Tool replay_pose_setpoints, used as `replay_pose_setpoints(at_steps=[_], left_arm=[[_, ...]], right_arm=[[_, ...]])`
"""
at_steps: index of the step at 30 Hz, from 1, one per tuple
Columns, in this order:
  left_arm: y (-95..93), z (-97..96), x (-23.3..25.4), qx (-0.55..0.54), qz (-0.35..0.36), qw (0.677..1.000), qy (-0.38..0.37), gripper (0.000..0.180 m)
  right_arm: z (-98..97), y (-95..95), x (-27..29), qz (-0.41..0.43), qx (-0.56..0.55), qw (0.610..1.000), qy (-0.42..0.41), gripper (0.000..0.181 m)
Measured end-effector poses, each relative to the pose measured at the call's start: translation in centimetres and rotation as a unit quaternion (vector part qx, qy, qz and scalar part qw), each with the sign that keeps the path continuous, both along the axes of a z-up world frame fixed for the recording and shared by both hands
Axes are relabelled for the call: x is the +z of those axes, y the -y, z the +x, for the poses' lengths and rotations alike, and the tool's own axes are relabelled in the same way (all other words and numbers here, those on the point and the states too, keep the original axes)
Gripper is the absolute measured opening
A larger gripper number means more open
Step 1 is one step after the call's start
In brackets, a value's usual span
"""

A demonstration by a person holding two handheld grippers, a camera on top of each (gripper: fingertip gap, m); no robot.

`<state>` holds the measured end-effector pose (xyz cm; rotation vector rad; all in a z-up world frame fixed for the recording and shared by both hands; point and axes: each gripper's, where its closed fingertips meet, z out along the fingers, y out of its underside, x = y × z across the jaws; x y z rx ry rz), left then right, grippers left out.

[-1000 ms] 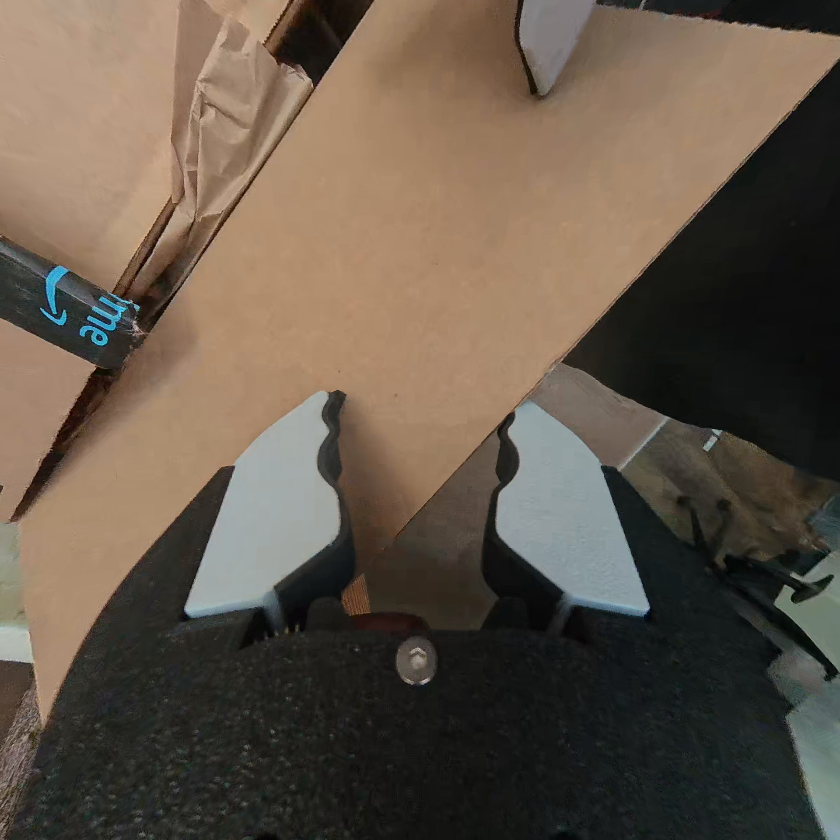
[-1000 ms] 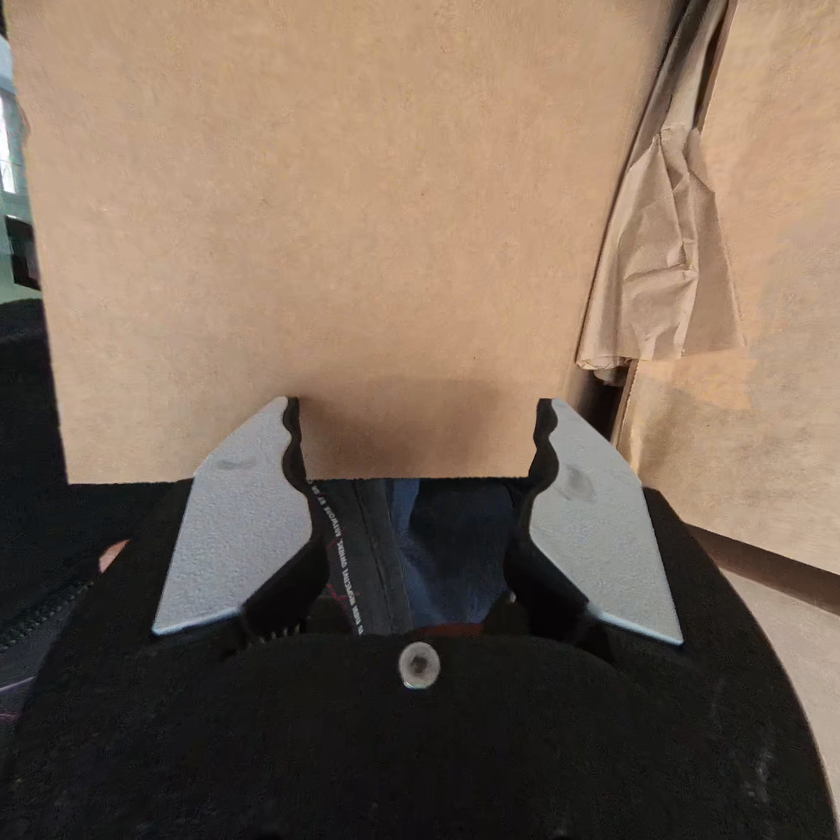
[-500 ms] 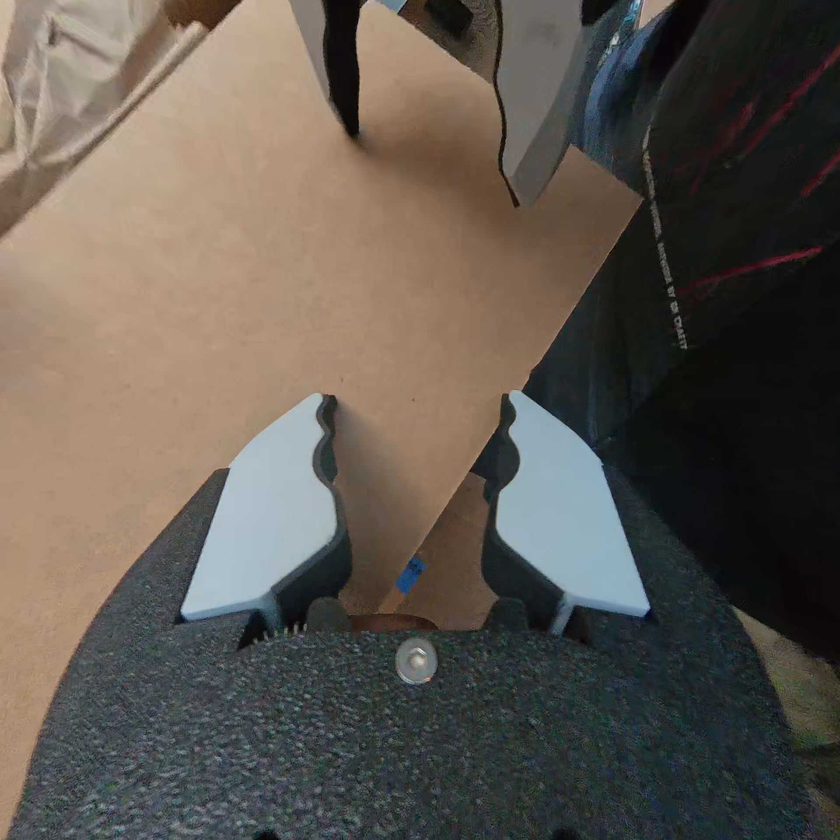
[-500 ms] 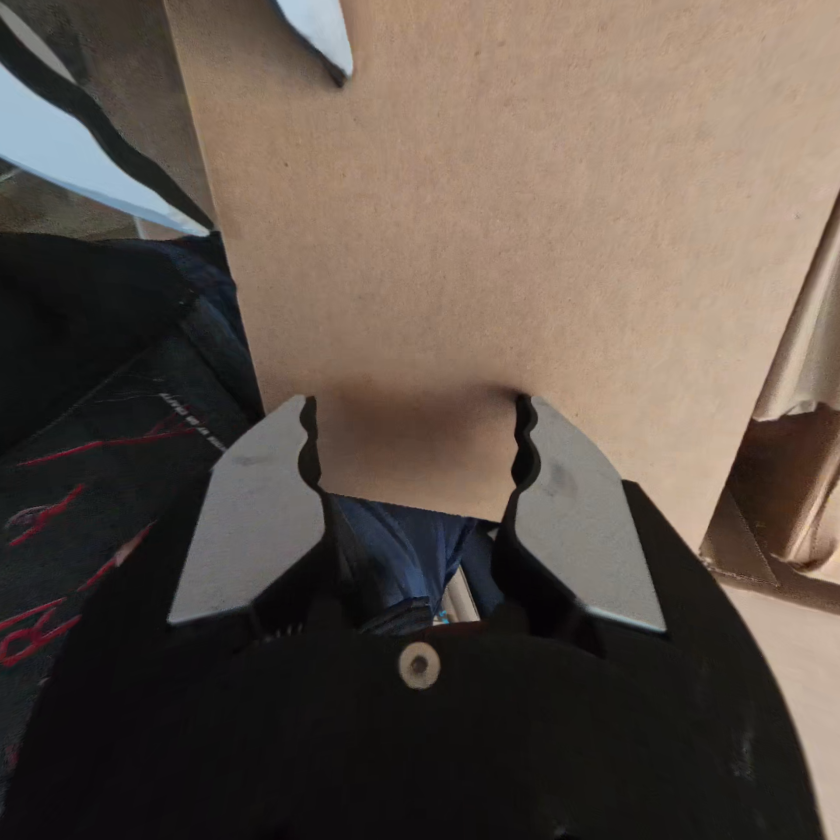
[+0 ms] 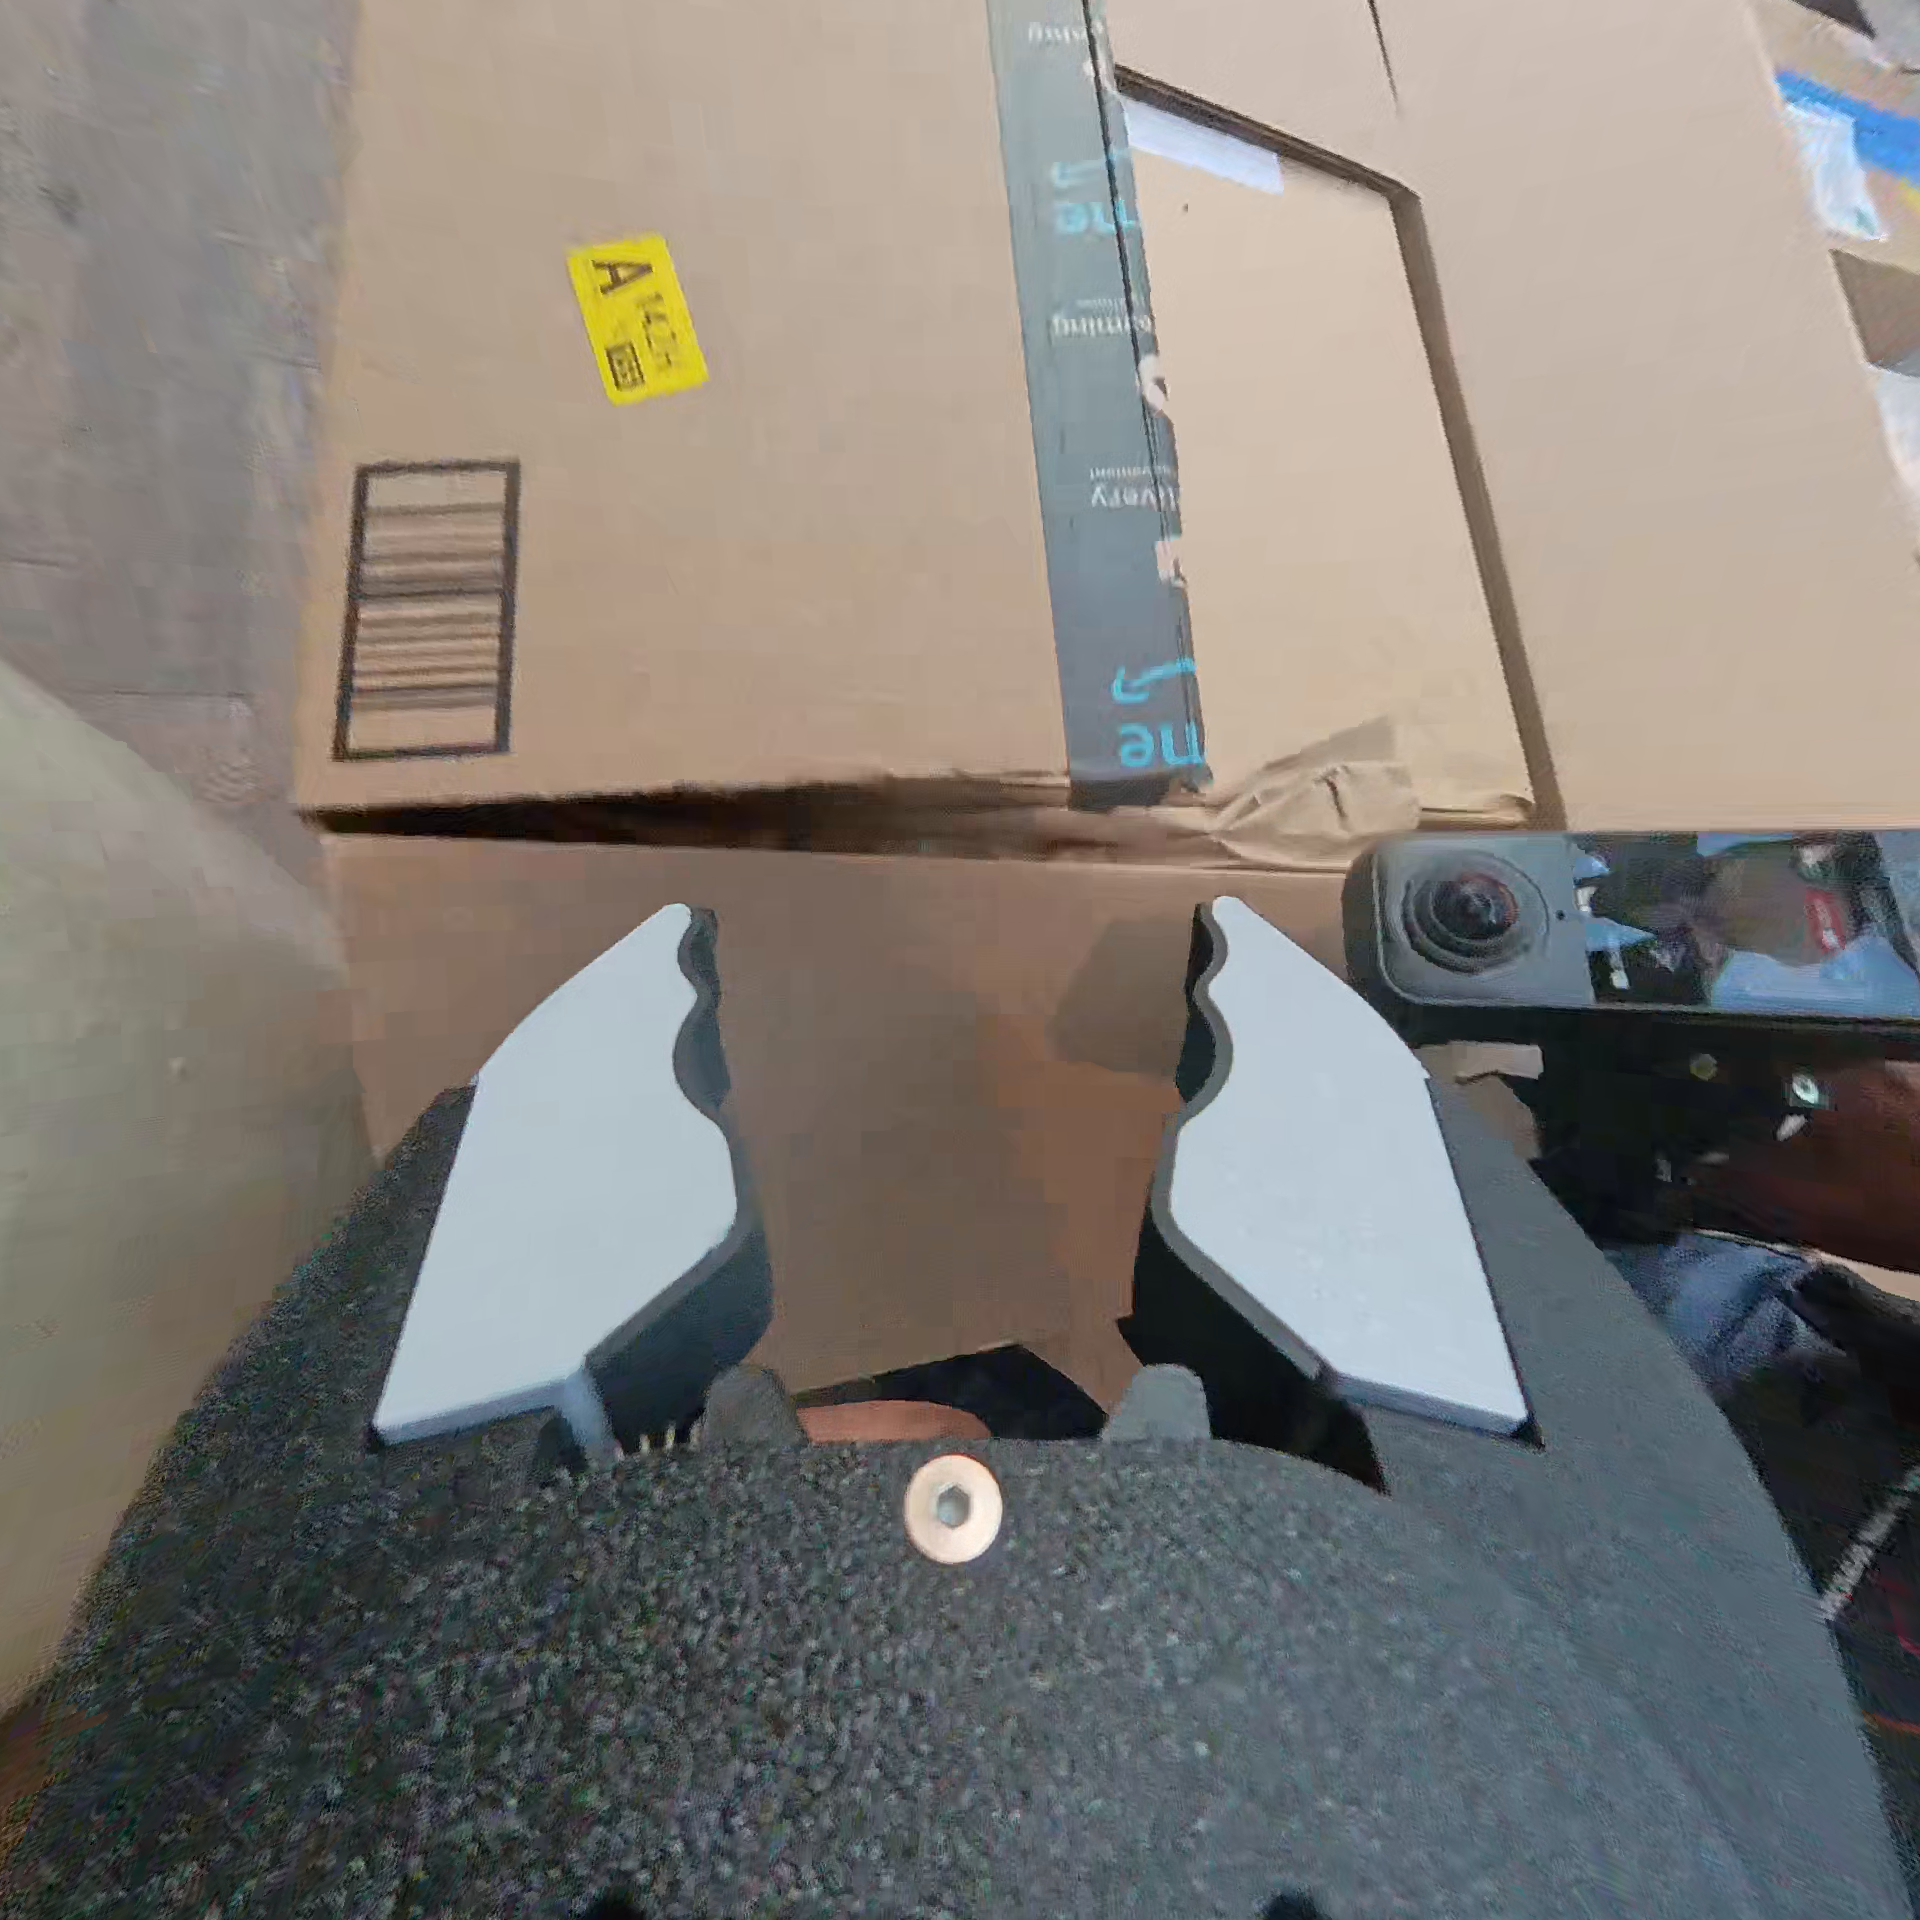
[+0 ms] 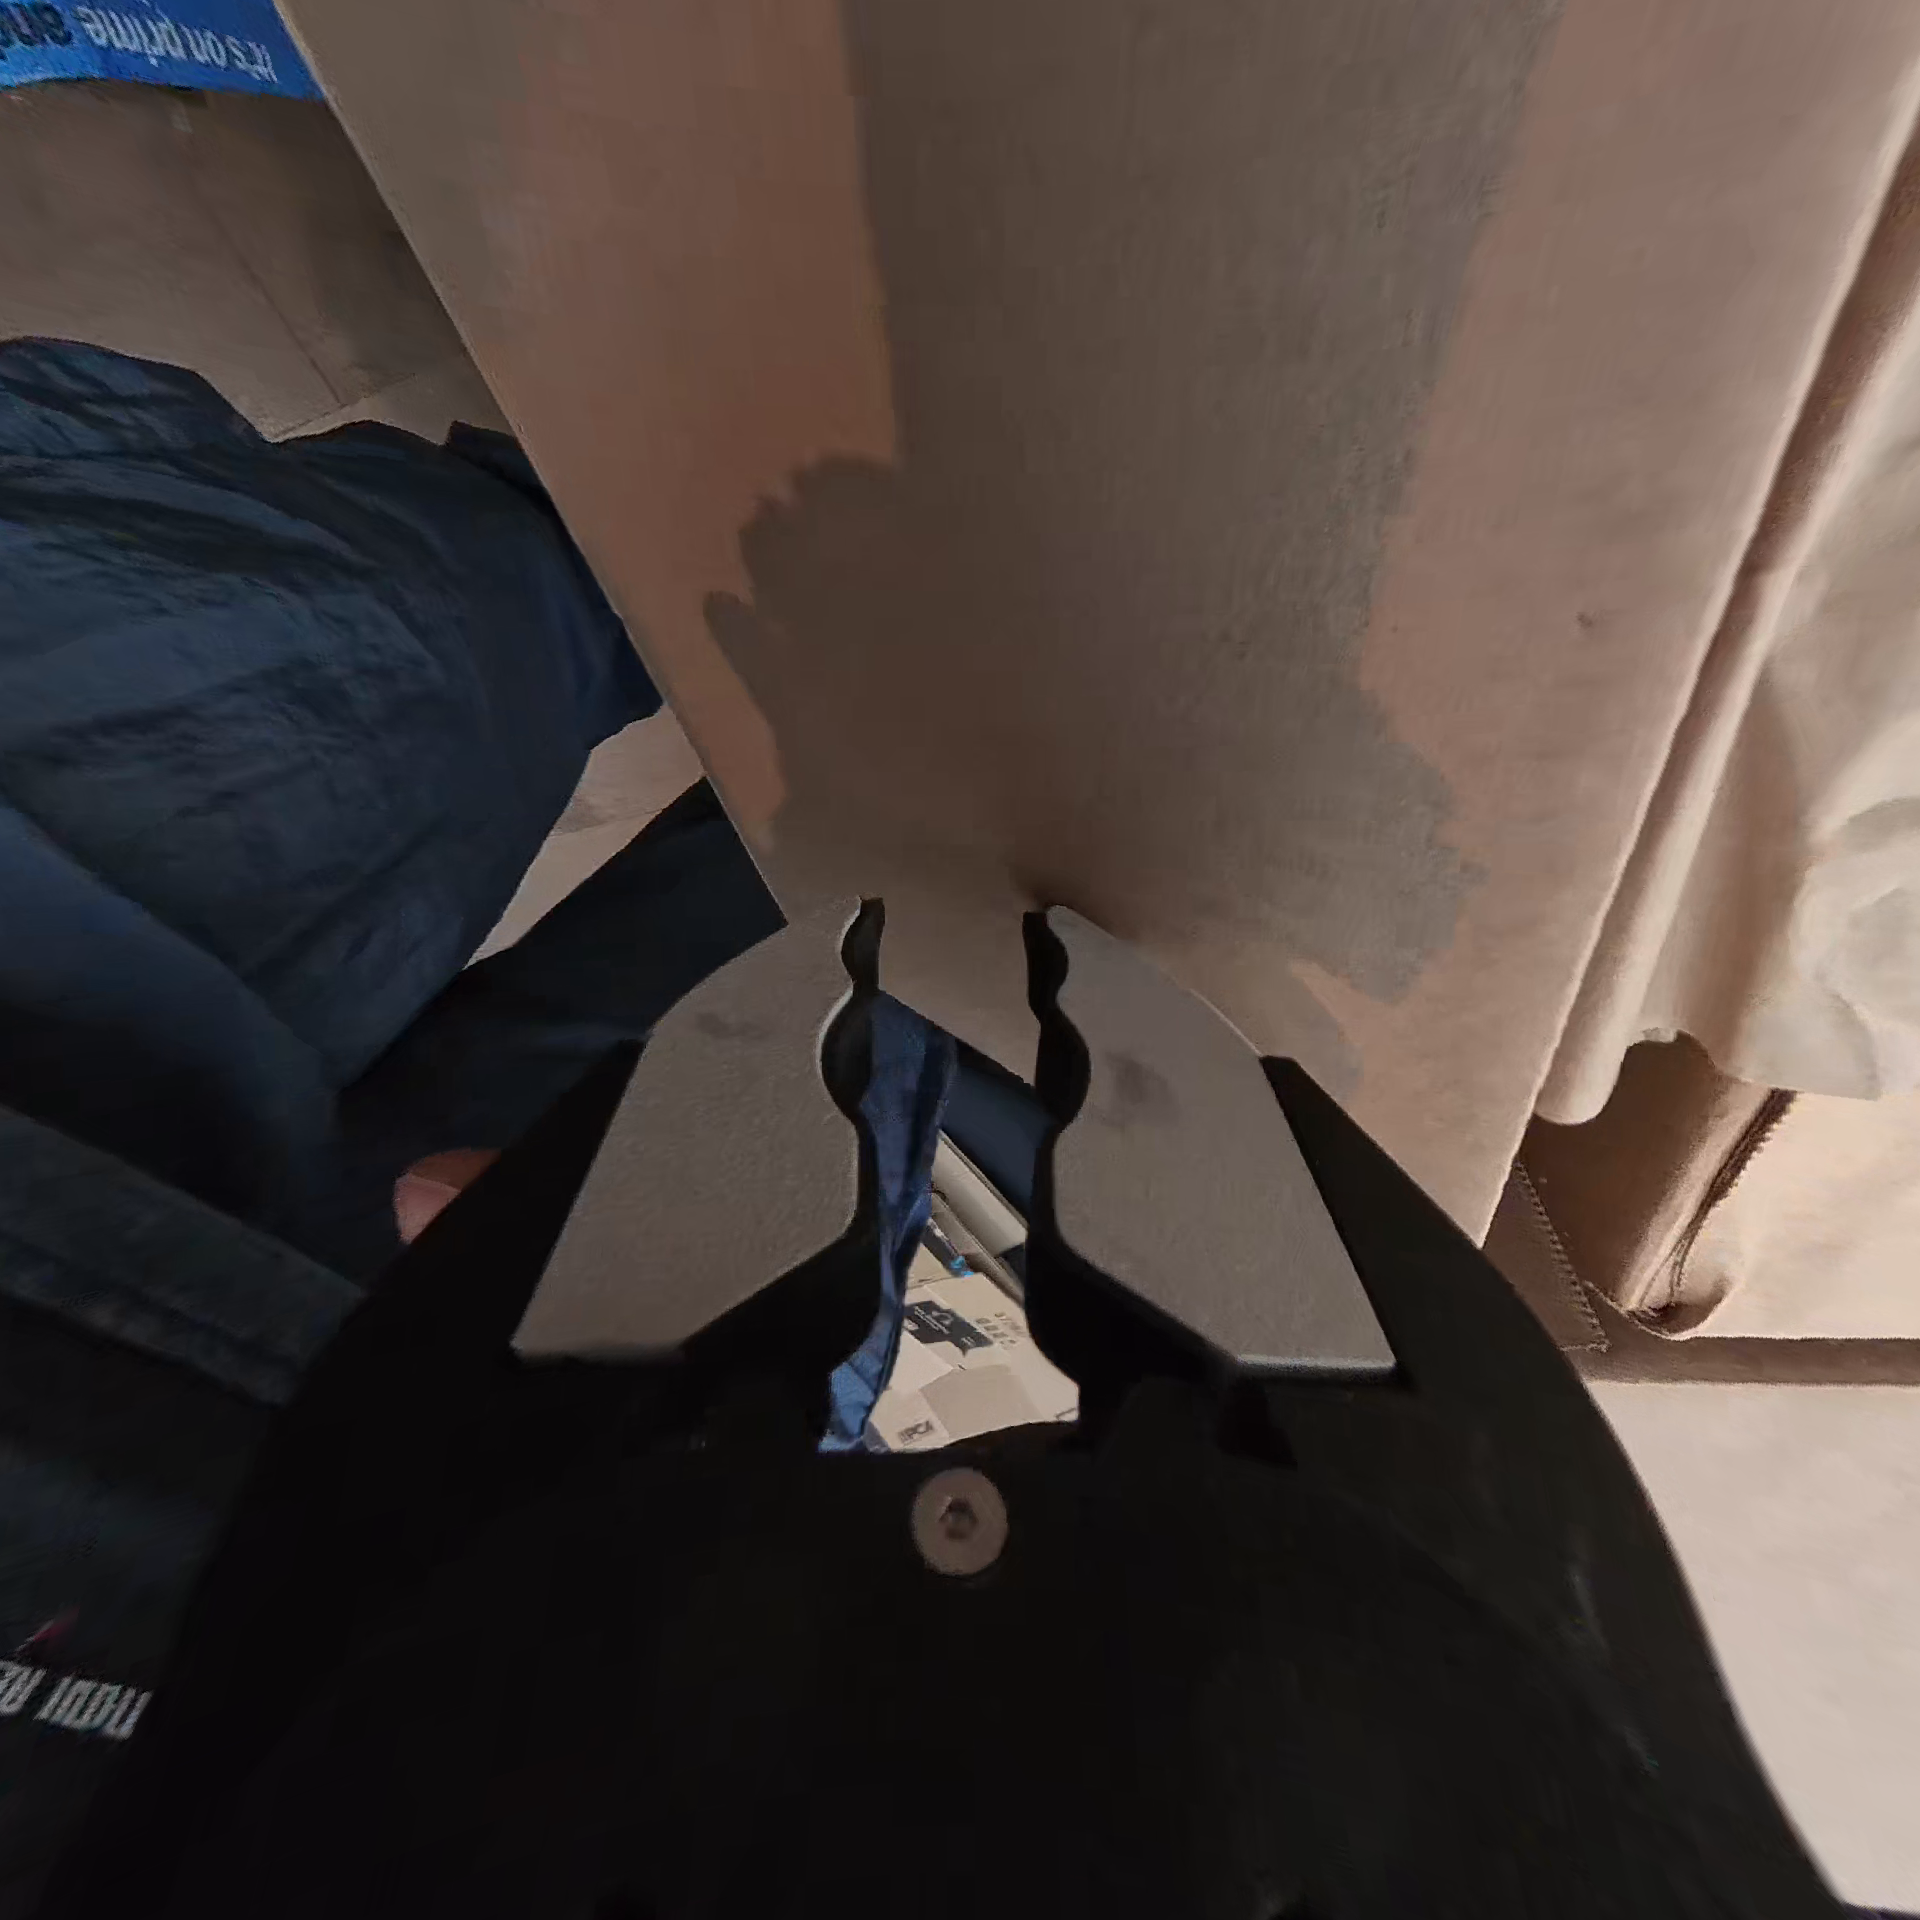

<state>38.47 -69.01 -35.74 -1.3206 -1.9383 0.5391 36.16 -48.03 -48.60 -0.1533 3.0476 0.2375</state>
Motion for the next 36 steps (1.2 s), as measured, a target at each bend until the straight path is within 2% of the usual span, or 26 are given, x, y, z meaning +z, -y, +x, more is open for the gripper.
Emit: replay_pose_setpoints(at_steps=[3, 6, 9, 11, 12, 13, 16, 20, 22, 24, 25, 26, 28, 30, 32, 33, 35, 36], left_arm=[[1.7, -6.2, 1.9, -0.019, -0.092, 0.995, 0.031, 0.095], [1.6, -12.1, 1.3, -0.076, -0.174, 0.975, 0.118, 0.104], [1.6, -16.3, -1.4, -0.130, -0.263, 0.928, 0.228, 0.112], [2.8, -17.3, -3.1, -0.155, -0.341, 0.874, 0.311, 0.110], [3.5, -17.6, -3.4, -0.164, -0.373, 0.850, 0.335, 0.119], [3.6, -17.6, -3.6, -0.171, -0.378, 0.840, 0.350, 0.119], [3.8, -17.3, -1.5, -0.178, -0.375, 0.844, 0.340, 0.105], [6.4, -15.9, 4.7, -0.145, -0.365, 0.868, 0.304, 0.081], [8.8, -14.6, 7.6, -0.127, -0.357, 0.872, 0.310, 0.056], [11.9, -13.0, 9.9, -0.105, -0.357, 0.868, 0.328, 0.014], [13.9, -12.3, 10.4, -0.087, -0.360, 0.867, 0.332, 0.010], [15.6, -11.7, 10.7, -0.072, -0.350, 0.875, 0.328, 0.011], [17.1, -11.5, 10.7, -0.066, -0.270, 0.917, 0.287, 0.008], [16.2, -12.7, 10.5, -0.073, -0.091, 0.972, 0.203, 0.007], [15.6, -13.0, 10.5, -0.074, 0.080, 0.980, 0.166, 0.014], [15.5, -13.0, 10.5, -0.087, 0.129, 0.976, 0.154, 0.016], [15.8, -12.8, 10.6, -0.097, 0.187, 0.969, 0.129, 0.019], [16.0, -12.7, 10.6, -0.103, 0.189, 0.970, 0.118, 0.019]], right_arm=[[-0.1, 0.0, 0.2, -0.011, -0.019, 0.999, 0.028, 0.021], [0.0, 0.0, 0.4, -0.025, -0.038, 0.998, 0.048, 0.021], [0.1, 0.0, 0.5, -0.031, -0.035, 0.997, 0.059, 0.023], [0.2, -0.1, 0.6, -0.038, -0.025, 0.997, 0.067, 0.023], [0.2, -0.1, 0.7, -0.042, -0.022, 0.996, 0.073, 0.023], [0.2, -0.1, 0.7, -0.045, -0.022, 0.996, 0.080, 0.023], [0.1, -0.1, 0.7, -0.051, -0.027, 0.993, 0.101, 0.022], [-0.1, -0.3, 0.7, -0.059, -0.035, 0.987, 0.142, 0.012], [-0.4, -0.3, 0.7, -0.060, -0.035, 0.985, 0.157, 0.005], [-0.6, -0.3, 0.7, -0.056, -0.032, 0.983, 0.170, 0.002], [-0.8, -0.3, 0.7, -0.055, -0.027, 0.983, 0.173, 0.002], [-0.9, -0.3, 0.7, -0.055, -0.021, 0.983, 0.175, 0.002], [-1.3, -0.6, 0.5, -0.050, -0.003, 0.984, 0.168, 0.003], [-2.0, -1.1, 0.0, -0.040, 0.011, 0.988, 0.152, 0.003], [-2.7, -1.6, -0.4, -0.033, 0.002, 0.988, 0.149, 0.000], [-3.0, -1.8, -0.6, -0.030, -0.008, 0.988, 0.152, 0.000], [-3.2, -1.9, -0.7, -0.030, -0.031, 0.985, 0.164, 0.000], [-3.2, -1.9, -0.7, -0.030, -0.035, 0.986, 0.163, 0.000]])
